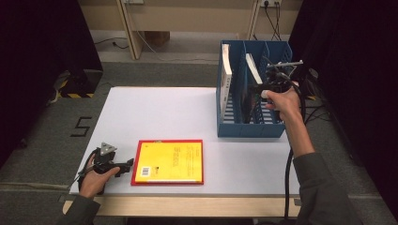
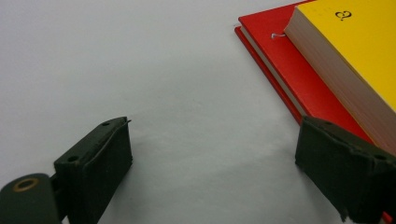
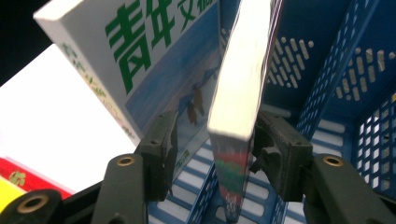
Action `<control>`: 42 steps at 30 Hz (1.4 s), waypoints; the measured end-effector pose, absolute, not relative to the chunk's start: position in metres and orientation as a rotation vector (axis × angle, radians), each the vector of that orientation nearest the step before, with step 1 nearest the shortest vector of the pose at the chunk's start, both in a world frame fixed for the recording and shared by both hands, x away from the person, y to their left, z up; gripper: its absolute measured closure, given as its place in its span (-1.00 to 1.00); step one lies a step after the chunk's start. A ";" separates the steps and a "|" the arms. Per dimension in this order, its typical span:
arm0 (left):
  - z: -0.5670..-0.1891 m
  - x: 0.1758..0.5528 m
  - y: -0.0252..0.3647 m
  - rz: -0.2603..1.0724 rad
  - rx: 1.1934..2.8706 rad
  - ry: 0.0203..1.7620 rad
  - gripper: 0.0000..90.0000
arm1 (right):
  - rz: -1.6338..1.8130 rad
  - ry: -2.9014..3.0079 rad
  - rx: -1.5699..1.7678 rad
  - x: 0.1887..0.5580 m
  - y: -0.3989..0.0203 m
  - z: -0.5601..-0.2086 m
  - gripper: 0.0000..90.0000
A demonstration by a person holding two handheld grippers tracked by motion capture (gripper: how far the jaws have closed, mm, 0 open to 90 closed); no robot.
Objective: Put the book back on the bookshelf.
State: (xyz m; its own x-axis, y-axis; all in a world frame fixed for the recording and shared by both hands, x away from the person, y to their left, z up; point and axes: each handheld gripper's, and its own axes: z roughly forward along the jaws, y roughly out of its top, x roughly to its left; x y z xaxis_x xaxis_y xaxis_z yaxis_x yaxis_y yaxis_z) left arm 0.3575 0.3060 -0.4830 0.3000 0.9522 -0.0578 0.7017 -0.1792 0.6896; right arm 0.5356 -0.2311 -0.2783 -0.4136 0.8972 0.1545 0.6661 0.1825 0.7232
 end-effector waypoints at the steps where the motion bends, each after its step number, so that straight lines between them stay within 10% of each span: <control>1: -0.483 0.357 0.306 0.521 1.958 1.467 -0.78 | 1.067 2.165 1.491 0.534 -0.231 -0.280 0.16; 8: -0.483 0.357 0.306 0.522 1.954 1.468 -0.78 | 1.055 2.209 1.458 0.527 -0.234 -0.293 0.56; 42: -0.483 0.358 0.306 0.522 1.952 1.469 -0.78 | 1.099 2.133 1.440 0.549 -0.220 -0.299 0.34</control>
